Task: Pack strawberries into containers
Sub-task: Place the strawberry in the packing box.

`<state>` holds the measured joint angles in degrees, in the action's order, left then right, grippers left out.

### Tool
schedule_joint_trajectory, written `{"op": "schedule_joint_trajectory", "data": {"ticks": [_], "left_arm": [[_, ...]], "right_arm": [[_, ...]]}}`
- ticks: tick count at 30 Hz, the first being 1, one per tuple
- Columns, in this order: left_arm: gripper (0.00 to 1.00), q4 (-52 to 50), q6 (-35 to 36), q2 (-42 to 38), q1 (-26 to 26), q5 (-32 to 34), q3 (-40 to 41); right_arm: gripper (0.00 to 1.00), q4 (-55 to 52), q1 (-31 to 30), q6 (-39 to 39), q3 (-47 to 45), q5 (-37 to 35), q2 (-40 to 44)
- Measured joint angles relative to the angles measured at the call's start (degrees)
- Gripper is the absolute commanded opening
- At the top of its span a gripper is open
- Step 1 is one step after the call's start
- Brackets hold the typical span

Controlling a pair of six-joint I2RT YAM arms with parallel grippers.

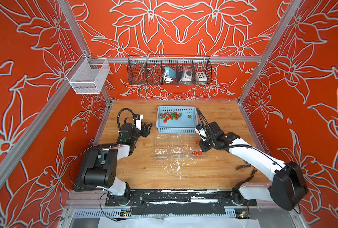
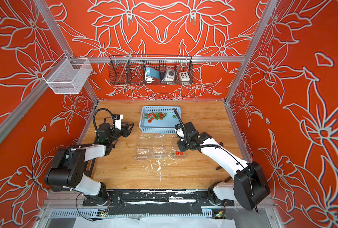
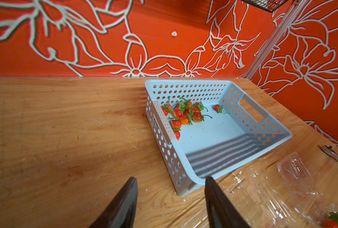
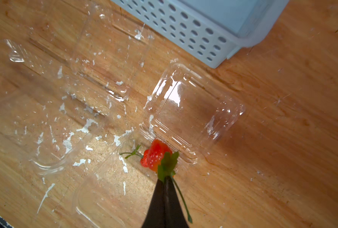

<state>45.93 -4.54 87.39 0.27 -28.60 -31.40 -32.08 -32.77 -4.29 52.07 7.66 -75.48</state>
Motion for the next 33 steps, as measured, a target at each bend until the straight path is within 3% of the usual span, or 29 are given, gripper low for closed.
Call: {"op": "schedule_joint_trajectory", "data": {"ticks": [17,27,33], "left_arm": [[0.54,0.0,0.0,0.0,0.0,0.0,0.0],[0.54,0.0,0.0,0.0,0.0,0.0,0.0],[0.54,0.0,0.0,0.0,0.0,0.0,0.0]], "right_arm": [[0.00,0.4,-4.1,-1.1,-0.7,0.3,-6.6],[0.13,0.9,-5.5,-1.7,-1.4,0.3,-8.1],[0.26,0.9,-5.7,-2.2,-1.4,0.1,-8.3]]}}
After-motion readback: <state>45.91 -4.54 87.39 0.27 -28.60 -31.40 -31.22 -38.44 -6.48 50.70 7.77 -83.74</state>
